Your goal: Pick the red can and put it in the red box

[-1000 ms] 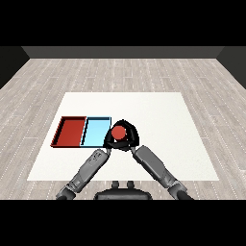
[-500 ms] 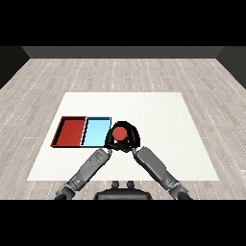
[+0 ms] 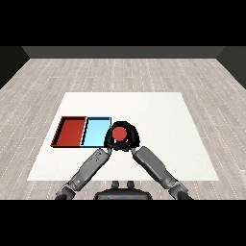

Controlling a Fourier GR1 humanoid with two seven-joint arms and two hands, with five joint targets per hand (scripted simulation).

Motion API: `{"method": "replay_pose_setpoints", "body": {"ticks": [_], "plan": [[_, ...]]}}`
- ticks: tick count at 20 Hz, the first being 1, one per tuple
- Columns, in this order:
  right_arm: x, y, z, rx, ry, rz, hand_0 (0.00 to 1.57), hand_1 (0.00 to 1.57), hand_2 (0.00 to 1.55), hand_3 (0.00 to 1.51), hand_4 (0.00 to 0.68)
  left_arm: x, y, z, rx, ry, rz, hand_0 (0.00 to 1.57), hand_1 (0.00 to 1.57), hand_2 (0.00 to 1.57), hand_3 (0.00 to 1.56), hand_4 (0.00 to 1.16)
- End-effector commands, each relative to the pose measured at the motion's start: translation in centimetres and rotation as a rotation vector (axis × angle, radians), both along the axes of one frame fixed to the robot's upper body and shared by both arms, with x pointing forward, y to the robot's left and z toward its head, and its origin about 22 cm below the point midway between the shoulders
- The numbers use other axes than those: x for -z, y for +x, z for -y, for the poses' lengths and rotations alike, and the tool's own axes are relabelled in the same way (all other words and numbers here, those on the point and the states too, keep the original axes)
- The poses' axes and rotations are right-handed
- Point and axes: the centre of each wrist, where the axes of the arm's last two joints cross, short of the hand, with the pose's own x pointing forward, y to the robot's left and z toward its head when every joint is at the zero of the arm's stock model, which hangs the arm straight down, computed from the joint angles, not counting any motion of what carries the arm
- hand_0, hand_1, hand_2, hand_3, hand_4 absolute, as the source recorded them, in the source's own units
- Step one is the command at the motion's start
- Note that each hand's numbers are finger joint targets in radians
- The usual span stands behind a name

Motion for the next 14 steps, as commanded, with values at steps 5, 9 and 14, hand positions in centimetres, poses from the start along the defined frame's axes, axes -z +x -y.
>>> {"method": "replay_pose_setpoints", "body": {"ticks": [5,9,14], "plan": [[-0.9,-0.1,0.1,-0.077,0.025,0.018,0.00,0.00,0.00,0.00,0.000,-0.2,-0.1,1.6,0.032,-0.040,-0.007,1.57,1.57,1.57,1.49,1.14],[-0.4,-0.8,1.5,-0.053,0.014,0.046,0.00,0.00,0.00,0.00,0.000,-0.5,0.1,2.0,0.017,-0.027,0.000,1.57,1.57,1.57,1.49,1.15],[-1.5,0.2,3.0,-0.036,-0.028,0.048,0.00,0.00,0.00,0.00,0.000,0.7,0.8,1.0,0.020,-0.012,-0.004,1.57,1.57,1.57,1.48,1.15]]}}
